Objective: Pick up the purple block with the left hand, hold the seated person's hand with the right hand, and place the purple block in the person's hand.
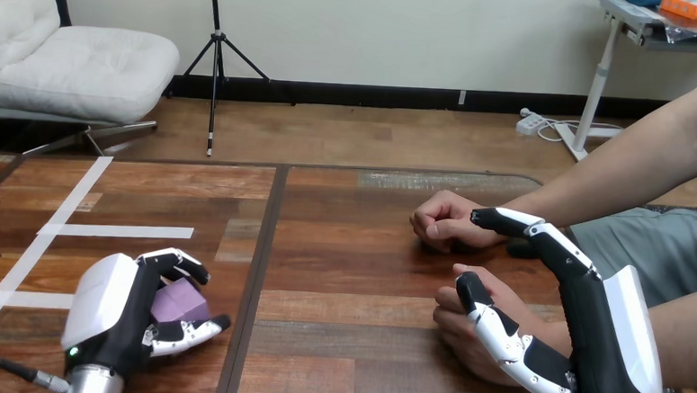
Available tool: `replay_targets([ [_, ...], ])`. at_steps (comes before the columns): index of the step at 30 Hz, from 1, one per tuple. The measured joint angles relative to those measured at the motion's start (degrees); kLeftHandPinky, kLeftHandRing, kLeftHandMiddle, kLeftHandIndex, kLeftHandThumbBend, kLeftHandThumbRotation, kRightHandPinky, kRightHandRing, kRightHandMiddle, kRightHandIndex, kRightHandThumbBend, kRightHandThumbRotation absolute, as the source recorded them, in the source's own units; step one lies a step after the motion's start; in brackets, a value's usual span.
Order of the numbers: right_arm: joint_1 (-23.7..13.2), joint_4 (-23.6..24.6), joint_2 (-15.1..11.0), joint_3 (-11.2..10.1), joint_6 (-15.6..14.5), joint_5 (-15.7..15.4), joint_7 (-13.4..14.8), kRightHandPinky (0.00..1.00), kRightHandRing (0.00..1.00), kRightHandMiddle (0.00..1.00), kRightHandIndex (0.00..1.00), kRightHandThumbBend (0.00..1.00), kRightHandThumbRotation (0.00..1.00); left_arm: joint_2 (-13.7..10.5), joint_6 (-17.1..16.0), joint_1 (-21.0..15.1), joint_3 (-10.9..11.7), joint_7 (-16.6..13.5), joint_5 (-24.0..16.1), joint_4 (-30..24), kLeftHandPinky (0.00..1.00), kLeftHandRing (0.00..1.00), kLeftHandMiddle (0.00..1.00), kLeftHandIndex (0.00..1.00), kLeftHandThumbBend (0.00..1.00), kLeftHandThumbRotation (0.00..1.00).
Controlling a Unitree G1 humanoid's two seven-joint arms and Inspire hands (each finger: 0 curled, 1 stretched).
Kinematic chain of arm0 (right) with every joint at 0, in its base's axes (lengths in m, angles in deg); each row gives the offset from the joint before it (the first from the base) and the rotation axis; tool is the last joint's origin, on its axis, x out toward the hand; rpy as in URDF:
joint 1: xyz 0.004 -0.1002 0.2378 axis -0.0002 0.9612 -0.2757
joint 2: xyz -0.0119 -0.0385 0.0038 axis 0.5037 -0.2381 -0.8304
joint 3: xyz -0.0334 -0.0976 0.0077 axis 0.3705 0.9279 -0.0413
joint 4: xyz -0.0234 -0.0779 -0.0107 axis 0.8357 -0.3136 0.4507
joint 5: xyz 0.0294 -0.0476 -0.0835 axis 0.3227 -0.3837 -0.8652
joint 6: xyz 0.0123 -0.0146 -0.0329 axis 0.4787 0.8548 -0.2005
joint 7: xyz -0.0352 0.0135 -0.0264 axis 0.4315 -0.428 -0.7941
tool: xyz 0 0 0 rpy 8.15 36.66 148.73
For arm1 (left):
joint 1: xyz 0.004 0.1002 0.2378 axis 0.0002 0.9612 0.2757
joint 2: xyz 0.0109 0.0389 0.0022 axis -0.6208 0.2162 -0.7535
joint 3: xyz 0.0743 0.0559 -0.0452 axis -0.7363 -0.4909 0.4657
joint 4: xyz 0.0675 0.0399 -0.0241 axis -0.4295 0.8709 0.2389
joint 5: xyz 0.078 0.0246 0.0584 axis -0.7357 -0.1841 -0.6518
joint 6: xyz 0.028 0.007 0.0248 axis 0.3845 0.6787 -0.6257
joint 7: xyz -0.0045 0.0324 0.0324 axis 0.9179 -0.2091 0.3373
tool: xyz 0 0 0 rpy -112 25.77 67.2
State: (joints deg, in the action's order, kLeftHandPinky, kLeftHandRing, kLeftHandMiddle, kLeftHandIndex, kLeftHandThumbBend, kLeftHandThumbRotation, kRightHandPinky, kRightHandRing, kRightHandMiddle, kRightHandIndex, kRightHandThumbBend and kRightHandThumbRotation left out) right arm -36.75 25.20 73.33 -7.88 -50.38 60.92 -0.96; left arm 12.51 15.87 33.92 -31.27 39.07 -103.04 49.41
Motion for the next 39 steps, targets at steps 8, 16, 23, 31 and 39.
replay_targets([
  [8, 0.0, 0.0, -0.04, -0.01, 0.0, 0.01, 0.0, 0.7, 0.77, 0.76, 0.73, 0.42, 0.44, 2.49, -3.36, 0.94, 2.91, 4.44, 5.32, 0.0, 0.39, 0.44, 0.5, 0.51, 0.74, 0.1],
  [16, 0.0, 0.0, -0.13, -0.03, 0.0, 0.01, 0.0, 0.7, 0.77, 0.75, 0.73, 0.42, 0.43, 4.61, -4.72, 1.61, 5.37, 9.43, 9.93, -0.03, 0.38, 0.44, 0.49, 0.5, 0.79, 0.14],
  [23, 0.0, 0.0, -0.29, -0.06, 0.0, 0.01, 0.0, 0.69, 0.77, 0.75, 0.73, 0.42, 0.43, 5.65, -5.57, 2.0, 7.2, 11.97, 11.97, -0.2, 0.38, 0.44, 0.49, 0.5, 0.81, 0.16],
  [31, -0.01, 0.0, -0.45, -0.06, -0.02, 0.01, 0.0, 0.69, 0.76, 0.75, 0.73, 0.42, 0.42, 6.83, -6.42, 2.46, 8.78, 14.65, 14.13, -0.67, 0.39, 0.44, 0.49, 0.5, 0.82, 0.18],
  [39, -0.01, 0.0, -0.47, -0.06, -0.17, 0.0, 0.0, 0.69, 0.76, 0.75, 0.73, 0.42, 0.42, 7.98, -7.85, 3.18, 10.05, 17.76, 16.12, -1.4, 0.39, 0.43, 0.49, 0.5, 0.84, 0.19],
])
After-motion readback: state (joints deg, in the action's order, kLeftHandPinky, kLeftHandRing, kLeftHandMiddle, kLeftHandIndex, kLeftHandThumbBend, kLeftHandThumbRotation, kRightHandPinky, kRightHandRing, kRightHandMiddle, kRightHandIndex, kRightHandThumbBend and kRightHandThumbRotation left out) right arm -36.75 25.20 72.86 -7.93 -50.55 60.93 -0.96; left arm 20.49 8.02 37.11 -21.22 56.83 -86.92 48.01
